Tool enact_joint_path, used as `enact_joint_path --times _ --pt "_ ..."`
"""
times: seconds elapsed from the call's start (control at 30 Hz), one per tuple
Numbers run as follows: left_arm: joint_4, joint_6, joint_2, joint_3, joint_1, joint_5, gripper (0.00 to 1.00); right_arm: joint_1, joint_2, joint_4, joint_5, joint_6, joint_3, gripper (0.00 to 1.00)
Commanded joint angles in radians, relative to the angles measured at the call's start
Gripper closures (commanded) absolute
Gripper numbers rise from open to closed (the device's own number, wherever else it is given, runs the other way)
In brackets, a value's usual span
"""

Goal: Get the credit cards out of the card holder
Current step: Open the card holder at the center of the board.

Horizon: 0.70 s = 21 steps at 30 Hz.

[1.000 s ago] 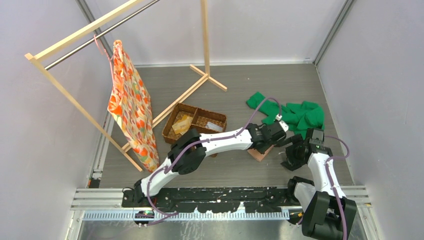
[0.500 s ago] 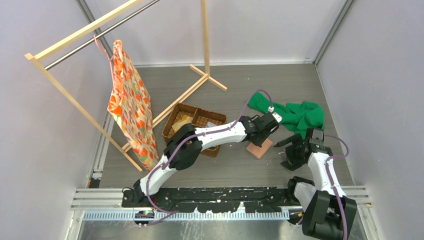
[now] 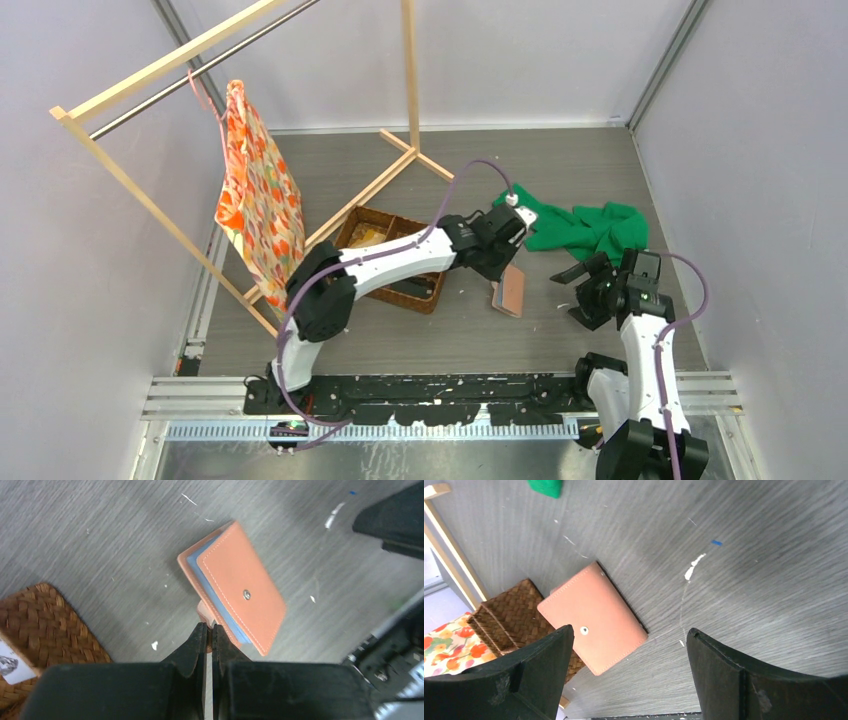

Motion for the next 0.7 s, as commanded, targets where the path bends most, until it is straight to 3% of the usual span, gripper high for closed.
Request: enact_joint_path --times 0.0,0.33,0.47,0.67 --pt "0.087 -0.073 -0.151 -0.072 0.05 0.175 0.99 -0.003 -0.028 -0.062 0.013 -0.044 0.078 0.13" --pt "0.137 -0.103 -0.172 -0.099 0.062 0.304 0.99 -0.002 -0.042 -0.039 -0.056 -0.024 0.038 0.11" --pt "0.116 -0.11 -0.154 -0.062 0.071 0.307 0.99 0.005 -0.068 -0.031 -0.078 0.004 -0.006 0.12" --pt "0.149 -0.123 -0.188 -0.143 0.089 0.294 0.99 0.031 -0.09 -0.016 -0.097 0.029 -0.023 0.11"
